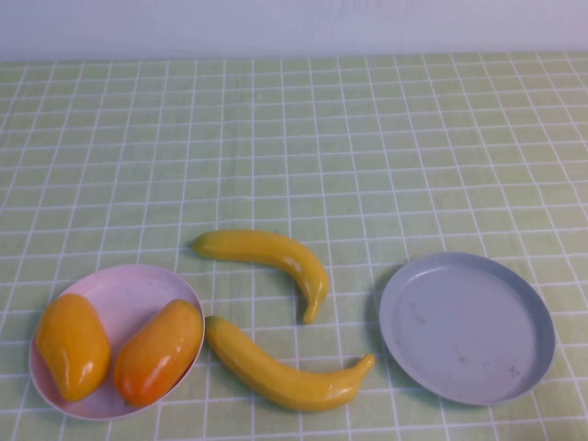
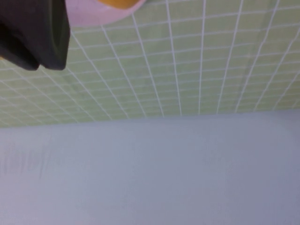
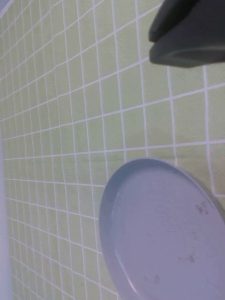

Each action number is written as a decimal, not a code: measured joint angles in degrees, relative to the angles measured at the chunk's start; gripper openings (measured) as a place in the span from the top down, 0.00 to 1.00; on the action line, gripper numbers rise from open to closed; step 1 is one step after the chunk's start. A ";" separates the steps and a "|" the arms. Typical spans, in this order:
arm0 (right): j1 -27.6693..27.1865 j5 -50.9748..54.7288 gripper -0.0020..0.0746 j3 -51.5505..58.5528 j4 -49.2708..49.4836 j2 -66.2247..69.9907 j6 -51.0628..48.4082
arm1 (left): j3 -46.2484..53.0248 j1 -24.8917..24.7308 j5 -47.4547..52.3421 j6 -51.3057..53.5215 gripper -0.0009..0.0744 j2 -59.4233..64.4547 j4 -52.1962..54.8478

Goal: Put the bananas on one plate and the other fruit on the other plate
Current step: Put another type of fruit in the right plate

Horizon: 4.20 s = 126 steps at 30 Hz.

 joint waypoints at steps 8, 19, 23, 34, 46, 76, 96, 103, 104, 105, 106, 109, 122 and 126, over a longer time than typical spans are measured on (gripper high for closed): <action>0.00 0.10 0.99 0.00 0.00 0.00 0.00 | 0.00 0.38 12.89 0.08 0.99 -0.23 -0.05; 0.00 0.10 0.99 0.00 0.00 0.00 0.00 | 0.13 0.38 20.83 0.08 0.99 -0.27 -0.05; 0.00 0.10 0.99 0.00 0.00 0.00 0.00 | 0.13 0.38 20.83 0.08 0.99 -0.27 -0.05; 0.00 0.10 0.99 0.00 0.00 0.00 0.00 | 0.13 0.38 20.91 0.48 0.99 -0.27 -0.05; 0.00 0.10 1.00 0.00 0.00 0.00 0.00 | 0.13 0.38 20.91 0.48 0.99 -0.27 -0.05; 0.00 17.63 1.00 -21.18 42.19 20.27 -11.49 | 0.13 0.38 20.91 0.48 0.99 -0.27 -0.05; 20.14 26.48 1.00 -51.37 26.66 68.99 -24.30 | 0.13 0.38 20.91 0.48 0.99 -0.27 -0.05; 35.29 28.67 1.00 -64.37 19.33 82.95 -28.95 | 0.13 0.38 20.91 0.48 0.99 -0.27 -0.05; 36.62 29.07 0.99 -65.17 19.05 84.18 -30.28 | 0.13 0.38 20.91 0.48 0.99 -0.27 -0.05; 38.16 29.44 0.99 -66.35 18.96 85.60 -31.90 | 0.13 0.38 20.91 0.48 0.99 -0.27 -0.05; 39.52 29.70 0.98 -67.38 18.80 86.93 -33.58 | 0.13 0.38 20.91 0.48 0.99 -0.27 -0.05; 42.53 30.56 0.89 -69.76 18.47 90.24 -37.29 | 0.13 0.38 20.91 0.48 0.99 -0.27 -0.05; 52.01 28.55 0.23 -72.07 9.22 102.22 -37.78 | 0.13 0.38 20.91 0.48 0.99 -0.27 -0.05; 52.68 24.16 0.22 -72.18 8.38 104.79 -36.48 | 0.13 0.38 20.91 0.48 0.99 -0.27 -0.05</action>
